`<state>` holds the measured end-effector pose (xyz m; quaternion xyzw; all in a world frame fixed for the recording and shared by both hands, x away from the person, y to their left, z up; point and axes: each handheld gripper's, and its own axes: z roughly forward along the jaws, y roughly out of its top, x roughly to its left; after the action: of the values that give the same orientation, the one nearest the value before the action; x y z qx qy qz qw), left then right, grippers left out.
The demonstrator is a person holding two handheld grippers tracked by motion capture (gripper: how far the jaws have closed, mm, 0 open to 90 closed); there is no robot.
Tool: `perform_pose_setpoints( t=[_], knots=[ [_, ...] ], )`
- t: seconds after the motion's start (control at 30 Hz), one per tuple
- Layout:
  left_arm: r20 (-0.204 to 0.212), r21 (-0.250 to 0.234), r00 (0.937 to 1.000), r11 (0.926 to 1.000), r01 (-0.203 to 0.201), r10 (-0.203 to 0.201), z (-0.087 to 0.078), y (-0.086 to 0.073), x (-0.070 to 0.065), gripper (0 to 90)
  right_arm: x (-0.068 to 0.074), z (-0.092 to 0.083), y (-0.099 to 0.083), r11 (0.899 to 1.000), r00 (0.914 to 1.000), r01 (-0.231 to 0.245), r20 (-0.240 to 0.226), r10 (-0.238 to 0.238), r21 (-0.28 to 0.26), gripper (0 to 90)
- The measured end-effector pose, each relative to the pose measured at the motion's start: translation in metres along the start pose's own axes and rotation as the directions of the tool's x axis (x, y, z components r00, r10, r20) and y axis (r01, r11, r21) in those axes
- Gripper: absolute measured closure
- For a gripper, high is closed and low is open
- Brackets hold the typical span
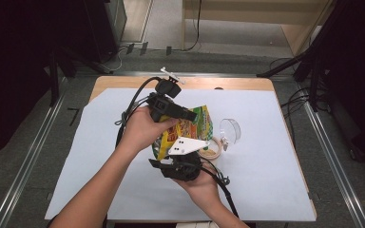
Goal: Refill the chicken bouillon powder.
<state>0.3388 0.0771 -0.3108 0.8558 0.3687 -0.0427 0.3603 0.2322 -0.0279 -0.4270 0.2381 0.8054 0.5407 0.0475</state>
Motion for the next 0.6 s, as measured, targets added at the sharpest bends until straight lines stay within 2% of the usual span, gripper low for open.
perform_pose_setpoints(
  t=[0.6],
  knots=[
    [0.002,-0.003,1.0000,1.0000,0.004,-0.004,0.0000,-0.0006,0.0009,78.1,-0.0004,0.0003,-0.0001,1.000,1.0000,0.007,0.002,-0.007,0.003,67.8]
  ],
)
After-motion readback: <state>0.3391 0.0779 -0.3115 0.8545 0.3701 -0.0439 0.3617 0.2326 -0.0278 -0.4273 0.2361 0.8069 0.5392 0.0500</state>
